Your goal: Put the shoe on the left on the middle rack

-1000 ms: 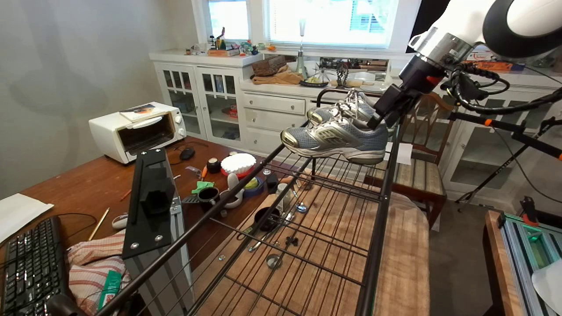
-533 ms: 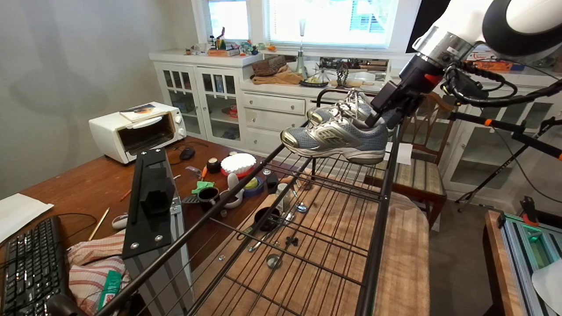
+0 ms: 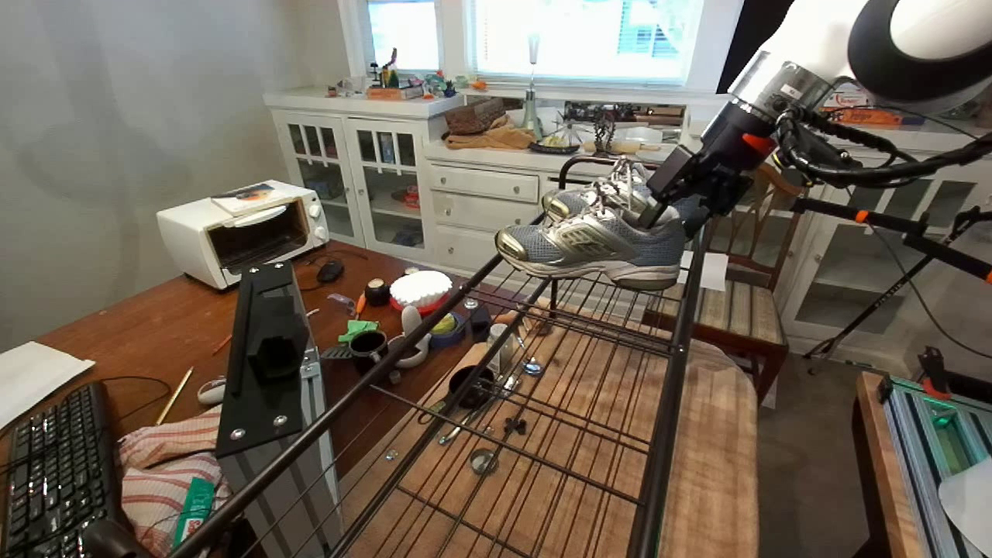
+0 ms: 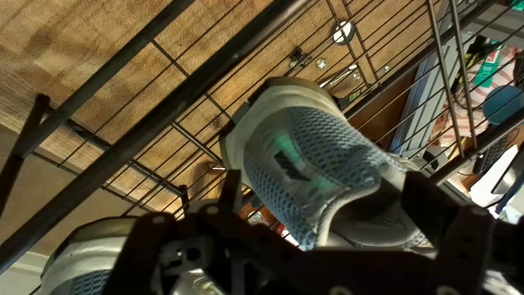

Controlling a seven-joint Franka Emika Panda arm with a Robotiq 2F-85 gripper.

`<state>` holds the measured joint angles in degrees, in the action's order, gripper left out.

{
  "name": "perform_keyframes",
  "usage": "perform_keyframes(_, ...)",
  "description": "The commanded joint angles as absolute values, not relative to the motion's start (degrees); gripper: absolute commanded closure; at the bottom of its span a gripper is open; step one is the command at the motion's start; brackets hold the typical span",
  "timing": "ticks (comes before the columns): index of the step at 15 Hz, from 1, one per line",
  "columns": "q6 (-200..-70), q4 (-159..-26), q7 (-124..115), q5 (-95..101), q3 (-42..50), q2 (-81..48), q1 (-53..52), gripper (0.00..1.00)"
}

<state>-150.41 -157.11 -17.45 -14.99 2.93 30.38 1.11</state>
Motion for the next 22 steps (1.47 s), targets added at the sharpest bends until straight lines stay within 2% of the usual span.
perform_keyframes(1, -146.8, -156.4, -21.6, -16.1, 1.3, 30.3, 2.9, 0.00)
perform_keyframes(6, -140.8, -155.3, -21.9, -16.6, 1.7, 30.2, 2.6, 0.00)
perform_keyframes(22, -142.9, -155.5, -33.1, -15.0, -3.4, 32.3, 8.6, 0.00)
